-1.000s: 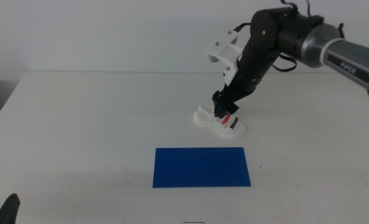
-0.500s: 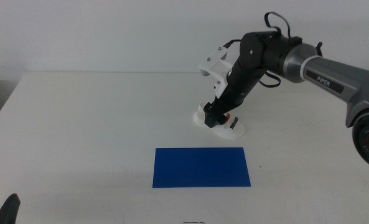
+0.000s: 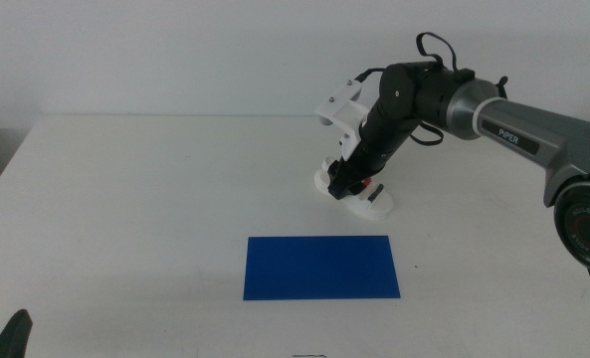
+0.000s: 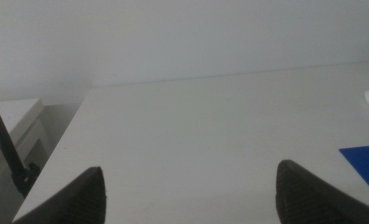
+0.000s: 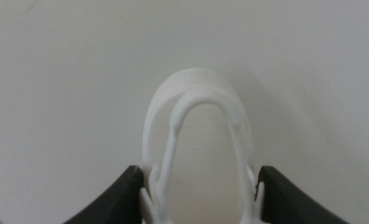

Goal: Use one arm to grab the shoe from the table and place it on the mat.

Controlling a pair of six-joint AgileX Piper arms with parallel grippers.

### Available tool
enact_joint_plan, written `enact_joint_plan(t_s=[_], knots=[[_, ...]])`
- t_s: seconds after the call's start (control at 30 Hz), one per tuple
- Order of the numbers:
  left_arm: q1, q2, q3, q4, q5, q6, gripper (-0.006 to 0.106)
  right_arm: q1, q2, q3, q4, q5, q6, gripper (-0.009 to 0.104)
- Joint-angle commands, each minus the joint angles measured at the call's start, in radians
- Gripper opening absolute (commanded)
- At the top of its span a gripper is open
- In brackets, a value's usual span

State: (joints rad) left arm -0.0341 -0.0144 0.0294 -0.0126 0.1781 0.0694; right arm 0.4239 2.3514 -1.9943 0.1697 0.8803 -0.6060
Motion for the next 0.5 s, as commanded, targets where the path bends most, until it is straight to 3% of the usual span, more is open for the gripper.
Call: enact_joint_plan(t_s=[0.0, 0.17, 0.47], knots=[[-0.004, -0.019, -0.003, -0.009, -0.083, -0.015, 0.094, 0.001, -0.117, -0.035, -0.028, -0.018, 0.05, -0.001], [-0.004, -0.019, -0.003, -0.009, -0.083, -0.015, 0.094, 0.003, -0.21, -0.034, -0.116, 0.092, 0.22, -0.001], [-0.004, -0.019, -0.003, -0.009, -0.083, -0.015, 0.094, 0.076, -0.471, 0.231, -0.096, 0.038, 0.294, -0.001]])
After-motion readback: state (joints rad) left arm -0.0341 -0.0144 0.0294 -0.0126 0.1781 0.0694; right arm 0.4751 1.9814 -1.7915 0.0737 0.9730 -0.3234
